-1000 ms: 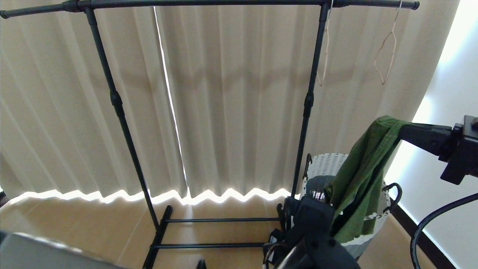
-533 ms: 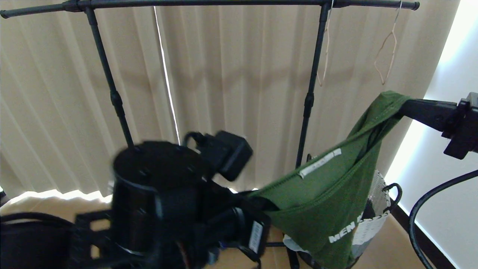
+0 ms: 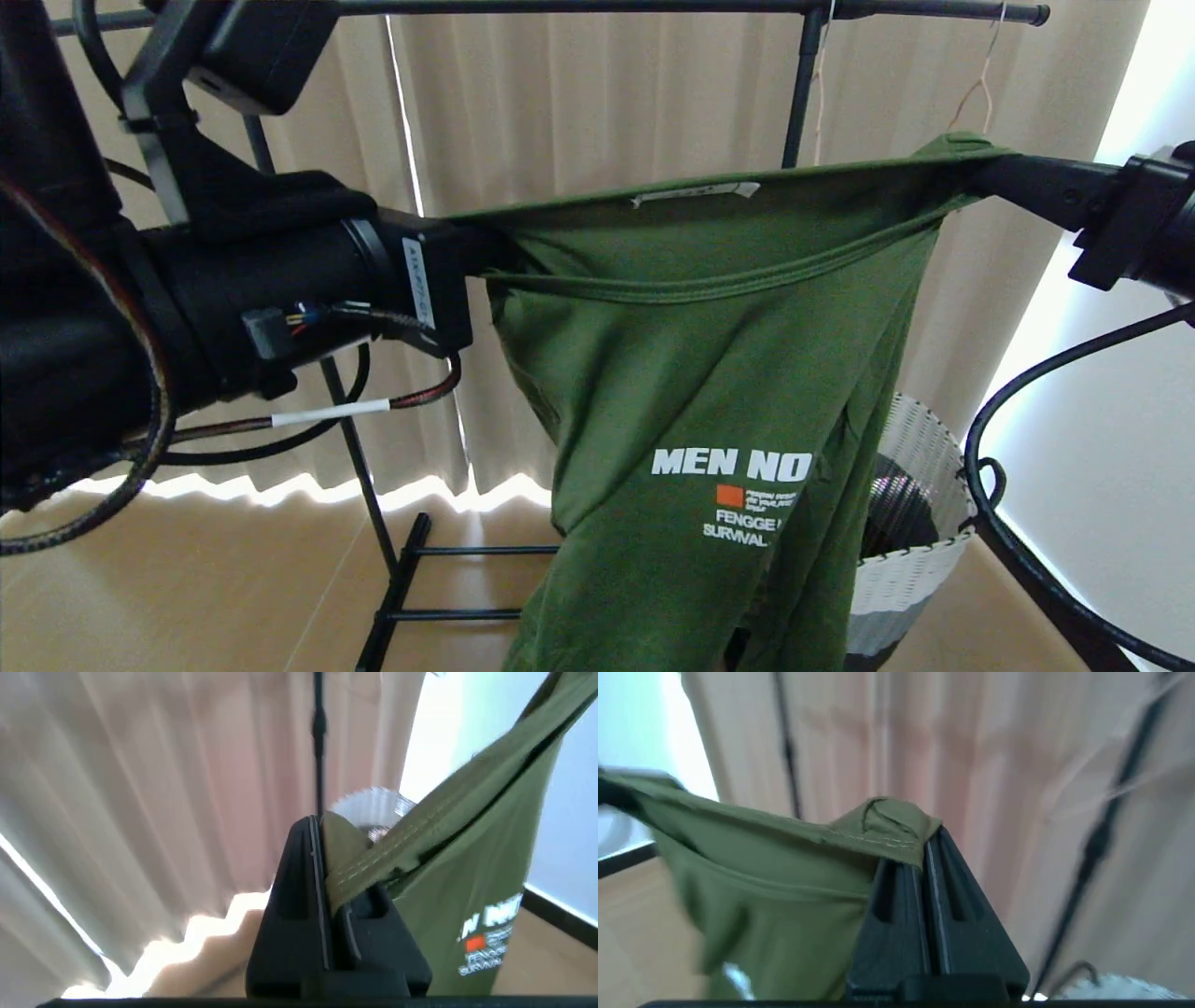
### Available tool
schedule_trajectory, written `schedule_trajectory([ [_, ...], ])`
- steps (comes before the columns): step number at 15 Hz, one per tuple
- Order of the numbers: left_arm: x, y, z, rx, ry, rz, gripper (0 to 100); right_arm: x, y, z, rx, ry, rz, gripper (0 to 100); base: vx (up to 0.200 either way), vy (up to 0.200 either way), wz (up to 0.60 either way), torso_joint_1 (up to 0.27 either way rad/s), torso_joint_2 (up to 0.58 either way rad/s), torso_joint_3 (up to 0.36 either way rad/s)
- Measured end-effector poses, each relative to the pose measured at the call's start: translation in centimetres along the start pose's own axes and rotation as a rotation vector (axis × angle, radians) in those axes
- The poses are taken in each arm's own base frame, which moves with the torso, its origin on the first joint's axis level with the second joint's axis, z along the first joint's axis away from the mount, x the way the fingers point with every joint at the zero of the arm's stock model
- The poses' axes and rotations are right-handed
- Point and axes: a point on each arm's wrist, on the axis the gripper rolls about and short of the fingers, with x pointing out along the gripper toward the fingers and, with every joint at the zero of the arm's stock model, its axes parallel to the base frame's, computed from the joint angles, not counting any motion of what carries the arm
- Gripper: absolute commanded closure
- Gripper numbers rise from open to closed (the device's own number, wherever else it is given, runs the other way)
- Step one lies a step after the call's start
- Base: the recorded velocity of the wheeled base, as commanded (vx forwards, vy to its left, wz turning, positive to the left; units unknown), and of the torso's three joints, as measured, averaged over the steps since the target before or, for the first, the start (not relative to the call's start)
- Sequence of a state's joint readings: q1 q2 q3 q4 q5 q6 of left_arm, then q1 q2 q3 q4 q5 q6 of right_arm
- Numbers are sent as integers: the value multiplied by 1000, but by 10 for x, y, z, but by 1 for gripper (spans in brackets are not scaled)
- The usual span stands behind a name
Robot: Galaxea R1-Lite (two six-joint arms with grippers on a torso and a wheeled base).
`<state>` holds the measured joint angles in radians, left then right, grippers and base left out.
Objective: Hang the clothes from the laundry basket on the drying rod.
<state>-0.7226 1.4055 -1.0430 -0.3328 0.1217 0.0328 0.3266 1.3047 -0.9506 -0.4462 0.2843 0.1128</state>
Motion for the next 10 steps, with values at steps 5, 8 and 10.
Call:
schedule_trajectory([
  [5,18,11,19,35,-15,62,100,3,-10,-7,4,24,-42,100,0,0,0,0,0,0],
  [8,22,19,10,60,68,144,100,4,-11,-9,6,29,-40,100,0,0,0,0,0,0],
  [10,22,19,5,58,85,147,100,4,-11,-12,8,36,-42,100,0,0,0,0,0,0],
])
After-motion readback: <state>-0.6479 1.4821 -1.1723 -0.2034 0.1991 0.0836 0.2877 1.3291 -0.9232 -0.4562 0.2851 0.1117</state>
